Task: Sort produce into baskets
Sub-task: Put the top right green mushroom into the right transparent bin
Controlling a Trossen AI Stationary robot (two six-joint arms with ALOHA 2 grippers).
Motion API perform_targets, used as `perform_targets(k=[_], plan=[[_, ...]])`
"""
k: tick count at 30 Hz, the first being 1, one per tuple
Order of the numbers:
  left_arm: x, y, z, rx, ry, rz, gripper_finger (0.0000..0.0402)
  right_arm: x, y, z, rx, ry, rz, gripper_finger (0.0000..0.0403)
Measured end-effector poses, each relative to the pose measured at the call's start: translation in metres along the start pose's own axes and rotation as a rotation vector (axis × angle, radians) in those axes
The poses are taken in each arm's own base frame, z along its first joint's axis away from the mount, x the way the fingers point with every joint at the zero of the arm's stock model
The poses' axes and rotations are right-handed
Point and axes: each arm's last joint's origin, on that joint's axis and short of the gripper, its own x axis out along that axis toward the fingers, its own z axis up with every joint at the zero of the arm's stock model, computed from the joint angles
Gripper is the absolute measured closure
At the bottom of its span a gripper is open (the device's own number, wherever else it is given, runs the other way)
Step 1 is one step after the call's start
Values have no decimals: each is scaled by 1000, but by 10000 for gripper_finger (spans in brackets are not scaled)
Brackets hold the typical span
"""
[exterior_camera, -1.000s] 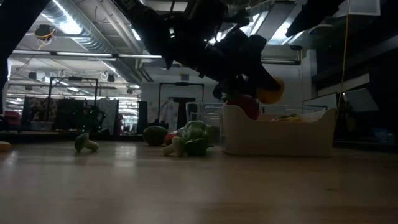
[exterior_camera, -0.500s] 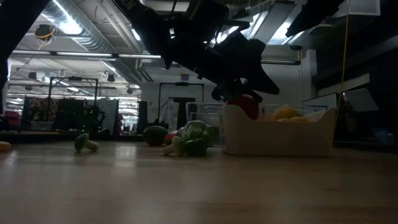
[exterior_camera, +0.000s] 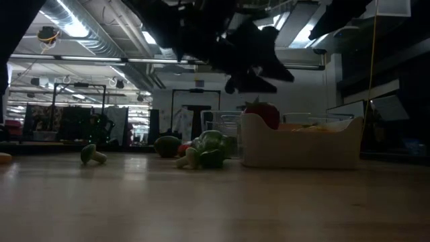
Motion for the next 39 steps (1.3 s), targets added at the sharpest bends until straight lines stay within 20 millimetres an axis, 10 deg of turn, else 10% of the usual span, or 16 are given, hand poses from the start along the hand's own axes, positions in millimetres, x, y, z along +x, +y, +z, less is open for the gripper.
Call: perform_targets(k=[19, 32, 39], plan=[[-98, 22, 65, 206, 182, 55, 109, 0, 0, 0, 0, 0, 0, 105], [-134, 21, 42, -222, 525, 188, 109, 0, 0, 0, 7, 0, 0, 105], [-142, 5, 28, -124, 658, 155, 109, 0, 0, 0, 8, 0, 0, 105]])
